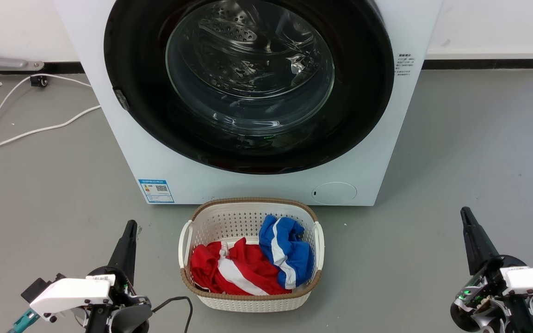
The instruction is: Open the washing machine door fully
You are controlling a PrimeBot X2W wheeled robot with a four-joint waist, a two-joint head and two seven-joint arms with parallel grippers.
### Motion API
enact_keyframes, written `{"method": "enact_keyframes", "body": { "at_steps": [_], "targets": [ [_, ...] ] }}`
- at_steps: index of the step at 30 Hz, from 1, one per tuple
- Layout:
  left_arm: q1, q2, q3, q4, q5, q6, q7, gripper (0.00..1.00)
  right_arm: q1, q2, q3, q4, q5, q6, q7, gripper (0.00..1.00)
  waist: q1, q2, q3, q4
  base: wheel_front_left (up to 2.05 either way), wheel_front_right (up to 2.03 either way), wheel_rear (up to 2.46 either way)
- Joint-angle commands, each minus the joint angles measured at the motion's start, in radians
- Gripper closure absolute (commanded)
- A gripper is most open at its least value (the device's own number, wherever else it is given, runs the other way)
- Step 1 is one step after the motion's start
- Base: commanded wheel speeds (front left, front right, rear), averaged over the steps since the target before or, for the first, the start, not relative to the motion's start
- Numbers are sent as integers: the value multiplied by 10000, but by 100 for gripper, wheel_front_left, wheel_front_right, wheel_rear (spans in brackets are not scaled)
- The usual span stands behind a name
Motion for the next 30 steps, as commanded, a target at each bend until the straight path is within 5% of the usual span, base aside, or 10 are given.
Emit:
{"method": "enact_keyframes", "body": {
  "at_steps": [1, 30],
  "targets": [
    [-78, -19, 39, 0, 43, -29, 26, 100, -115, 37, -12, 12, -51, 4, 17, 100, 0, 0, 0, 0, 0, 0, 0],
    [-78, -24, 44, -1, 50, -29, 34, 100, -120, 68, -52, 14, -90, 4, 56, 100, 0, 0, 0, 0, 0, 0, 0]
  ]
}}
